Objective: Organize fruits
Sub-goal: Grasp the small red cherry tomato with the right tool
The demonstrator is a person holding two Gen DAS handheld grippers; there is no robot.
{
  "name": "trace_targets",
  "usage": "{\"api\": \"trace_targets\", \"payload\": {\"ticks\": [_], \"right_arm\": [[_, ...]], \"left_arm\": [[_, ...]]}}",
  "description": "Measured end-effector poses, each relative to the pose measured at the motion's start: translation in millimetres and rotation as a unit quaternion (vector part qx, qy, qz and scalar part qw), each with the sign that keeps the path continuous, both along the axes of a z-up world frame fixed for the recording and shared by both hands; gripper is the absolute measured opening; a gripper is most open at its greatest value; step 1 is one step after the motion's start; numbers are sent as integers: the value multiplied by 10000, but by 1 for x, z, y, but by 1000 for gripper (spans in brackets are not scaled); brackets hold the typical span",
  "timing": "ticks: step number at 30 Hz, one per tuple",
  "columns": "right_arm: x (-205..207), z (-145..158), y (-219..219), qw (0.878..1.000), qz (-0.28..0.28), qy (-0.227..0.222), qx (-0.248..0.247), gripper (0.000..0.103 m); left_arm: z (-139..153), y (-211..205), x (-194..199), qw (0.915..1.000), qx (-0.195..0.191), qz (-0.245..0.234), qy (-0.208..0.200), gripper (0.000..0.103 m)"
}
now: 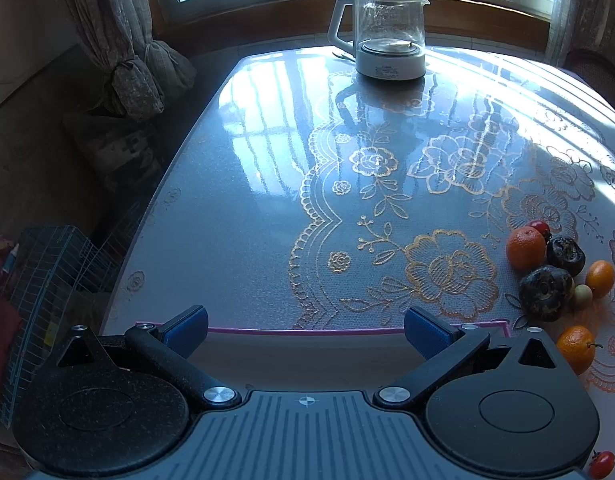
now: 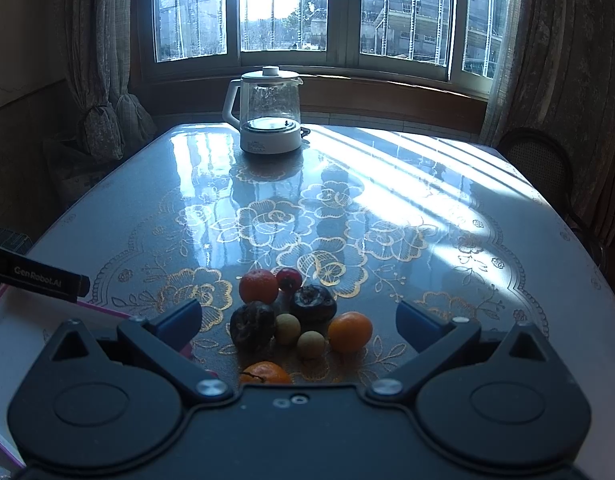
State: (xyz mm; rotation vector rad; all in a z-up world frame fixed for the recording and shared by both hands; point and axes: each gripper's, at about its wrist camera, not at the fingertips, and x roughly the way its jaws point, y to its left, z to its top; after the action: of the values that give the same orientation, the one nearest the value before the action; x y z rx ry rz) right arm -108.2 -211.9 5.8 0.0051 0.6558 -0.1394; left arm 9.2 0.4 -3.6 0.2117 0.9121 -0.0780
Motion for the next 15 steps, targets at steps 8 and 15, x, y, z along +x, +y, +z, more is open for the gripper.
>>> {"api": "trace_targets", "payload": {"ticks": [8, 15], "right_arm": [[-19, -10, -19, 10000, 27, 24, -36, 103], [-43, -26, -38, 10000, -15, 54, -20, 103]], "left_arm": [[-2, -2, -8, 9993, -188, -326, 13, 103], [-10, -47, -38, 9866, -40, -1626, -152, 103]]}}
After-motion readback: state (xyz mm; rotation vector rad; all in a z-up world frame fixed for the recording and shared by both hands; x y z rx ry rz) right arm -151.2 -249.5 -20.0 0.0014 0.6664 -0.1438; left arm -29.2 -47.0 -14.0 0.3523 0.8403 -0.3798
